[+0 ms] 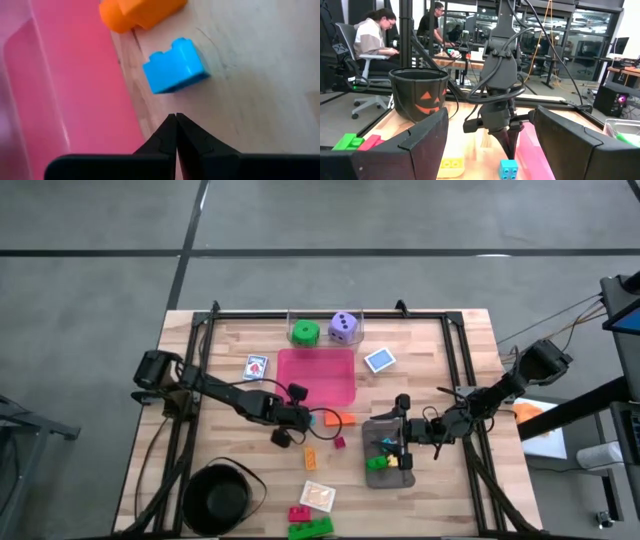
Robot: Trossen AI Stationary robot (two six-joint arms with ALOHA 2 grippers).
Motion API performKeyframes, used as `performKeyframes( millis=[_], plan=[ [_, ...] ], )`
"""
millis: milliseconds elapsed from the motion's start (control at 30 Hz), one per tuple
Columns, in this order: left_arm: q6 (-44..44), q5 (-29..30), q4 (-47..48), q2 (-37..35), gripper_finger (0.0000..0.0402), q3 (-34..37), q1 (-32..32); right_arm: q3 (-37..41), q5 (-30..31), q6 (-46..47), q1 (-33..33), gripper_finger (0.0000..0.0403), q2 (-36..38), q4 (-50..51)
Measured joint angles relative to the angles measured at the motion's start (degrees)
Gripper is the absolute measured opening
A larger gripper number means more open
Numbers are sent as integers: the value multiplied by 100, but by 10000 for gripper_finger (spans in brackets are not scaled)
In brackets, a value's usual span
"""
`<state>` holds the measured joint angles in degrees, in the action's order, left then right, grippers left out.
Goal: Pick & Place Toys
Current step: Put the small blue game piece into the black bin
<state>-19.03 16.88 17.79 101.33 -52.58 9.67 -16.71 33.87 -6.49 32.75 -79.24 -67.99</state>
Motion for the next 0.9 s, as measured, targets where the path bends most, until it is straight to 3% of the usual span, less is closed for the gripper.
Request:
performKeyframes(
  millis=[167, 333, 700, 900],
  plan=[
    [-26, -156, 63, -124, 26, 4, 55, 0, 0, 19, 0, 291, 0, 13],
    [-198, -190, 32, -278, 86, 2, 168, 0, -1, 51, 0, 291, 0, 37],
    [-1932, 457, -593, -287, 243, 10, 319, 0, -2, 71, 0, 291, 0, 75],
    [-3053, 279, -643, -236, 266, 9, 315, 0, -2, 73, 0, 291, 0, 75]
  ],
)
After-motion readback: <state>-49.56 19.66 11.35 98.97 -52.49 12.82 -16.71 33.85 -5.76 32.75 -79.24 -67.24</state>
